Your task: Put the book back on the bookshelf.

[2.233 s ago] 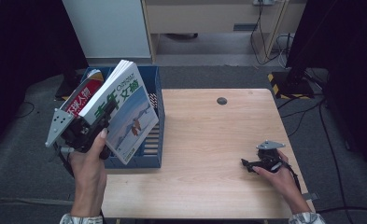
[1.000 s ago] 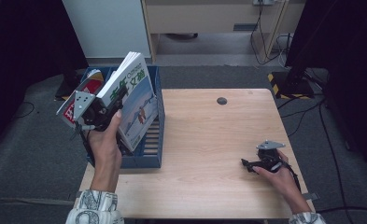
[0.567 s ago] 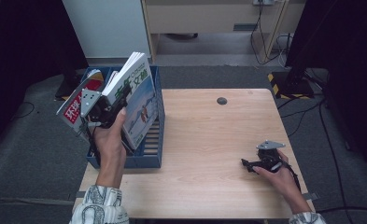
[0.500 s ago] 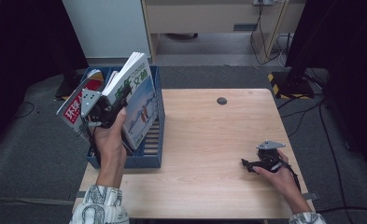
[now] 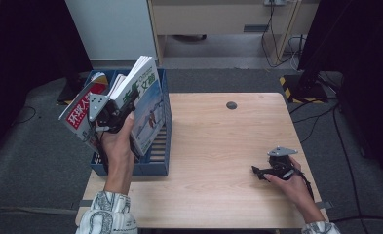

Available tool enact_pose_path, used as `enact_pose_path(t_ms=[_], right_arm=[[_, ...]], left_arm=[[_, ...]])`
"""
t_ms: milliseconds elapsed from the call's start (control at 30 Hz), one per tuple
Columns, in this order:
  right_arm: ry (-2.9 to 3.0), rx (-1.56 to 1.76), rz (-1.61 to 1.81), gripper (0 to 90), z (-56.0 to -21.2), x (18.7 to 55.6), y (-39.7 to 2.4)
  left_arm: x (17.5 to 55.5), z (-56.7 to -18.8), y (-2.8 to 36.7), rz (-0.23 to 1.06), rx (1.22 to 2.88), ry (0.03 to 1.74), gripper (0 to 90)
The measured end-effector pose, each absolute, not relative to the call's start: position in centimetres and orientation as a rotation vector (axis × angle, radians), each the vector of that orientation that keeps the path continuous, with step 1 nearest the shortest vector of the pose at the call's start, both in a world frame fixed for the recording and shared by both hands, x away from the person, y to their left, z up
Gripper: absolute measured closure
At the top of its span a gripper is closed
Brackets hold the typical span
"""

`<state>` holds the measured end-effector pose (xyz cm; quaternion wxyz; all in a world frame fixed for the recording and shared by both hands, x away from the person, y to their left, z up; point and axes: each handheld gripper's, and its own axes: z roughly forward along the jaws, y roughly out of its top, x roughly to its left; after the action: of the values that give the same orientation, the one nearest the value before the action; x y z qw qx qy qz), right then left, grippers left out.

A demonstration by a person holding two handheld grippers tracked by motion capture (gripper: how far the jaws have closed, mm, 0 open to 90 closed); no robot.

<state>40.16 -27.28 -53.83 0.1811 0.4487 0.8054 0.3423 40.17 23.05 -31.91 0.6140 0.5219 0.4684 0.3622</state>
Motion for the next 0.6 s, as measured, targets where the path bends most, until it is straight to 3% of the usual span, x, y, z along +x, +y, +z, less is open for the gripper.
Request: enact_pose_path(t_ms=[600], right_arm=[[2.275,1.265,0.967,6.7,-53.8,40.2,-27.3]], left_arm=[[40.6,-33.1,22.8,0.818,1.204,1.094,73.0]])
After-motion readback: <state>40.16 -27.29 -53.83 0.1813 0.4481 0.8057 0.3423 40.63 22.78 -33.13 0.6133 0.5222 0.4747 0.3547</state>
